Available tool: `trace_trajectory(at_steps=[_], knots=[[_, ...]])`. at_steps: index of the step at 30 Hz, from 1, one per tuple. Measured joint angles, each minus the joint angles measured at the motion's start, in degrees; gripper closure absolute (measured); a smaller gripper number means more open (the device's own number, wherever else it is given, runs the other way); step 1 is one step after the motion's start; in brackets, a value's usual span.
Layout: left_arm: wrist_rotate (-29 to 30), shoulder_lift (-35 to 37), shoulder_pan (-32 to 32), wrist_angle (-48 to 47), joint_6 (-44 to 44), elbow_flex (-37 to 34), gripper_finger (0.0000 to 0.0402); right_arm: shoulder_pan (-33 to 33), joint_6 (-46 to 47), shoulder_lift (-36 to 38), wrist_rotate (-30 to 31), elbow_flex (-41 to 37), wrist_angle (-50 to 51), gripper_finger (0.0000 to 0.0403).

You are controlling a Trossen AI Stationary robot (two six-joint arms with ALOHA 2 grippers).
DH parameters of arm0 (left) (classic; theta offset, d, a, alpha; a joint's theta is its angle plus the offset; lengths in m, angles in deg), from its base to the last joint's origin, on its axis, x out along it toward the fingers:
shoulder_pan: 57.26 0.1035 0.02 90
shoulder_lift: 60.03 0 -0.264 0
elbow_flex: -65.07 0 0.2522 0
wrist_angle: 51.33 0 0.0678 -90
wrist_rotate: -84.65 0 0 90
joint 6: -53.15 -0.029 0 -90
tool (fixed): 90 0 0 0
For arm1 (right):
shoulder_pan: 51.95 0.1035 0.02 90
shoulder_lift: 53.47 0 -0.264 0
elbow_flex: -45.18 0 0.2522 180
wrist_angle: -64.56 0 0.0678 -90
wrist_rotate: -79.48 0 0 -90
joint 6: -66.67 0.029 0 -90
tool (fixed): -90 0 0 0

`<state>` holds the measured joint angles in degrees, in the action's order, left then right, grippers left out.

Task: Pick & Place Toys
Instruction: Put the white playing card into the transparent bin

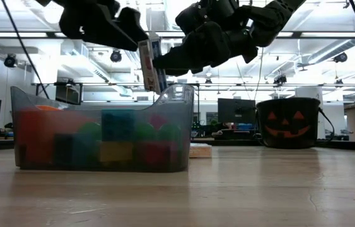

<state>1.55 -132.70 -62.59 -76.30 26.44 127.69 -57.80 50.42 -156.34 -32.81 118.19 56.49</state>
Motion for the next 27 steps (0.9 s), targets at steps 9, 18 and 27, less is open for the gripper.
trace_trajectory(at_steps=[9,18,27], knots=[[0.0,-7.4,-0.3,-5.7,-4.6,7.4,0.0016,0.0,0.0,0.0,0.0,0.0,1.2,0.0113],[2.3,-8.6,-1.1,-6.3,-6.6,8.2,0.009,0.0,0.0,0.0,0.0,-0.1,1.9,0.0113],[4.7,-10.2,-1.2,-6.6,-6.8,8.2,0.0245,0.0,-0.1,-0.1,-0.3,-0.1,2.7,0.0113]])
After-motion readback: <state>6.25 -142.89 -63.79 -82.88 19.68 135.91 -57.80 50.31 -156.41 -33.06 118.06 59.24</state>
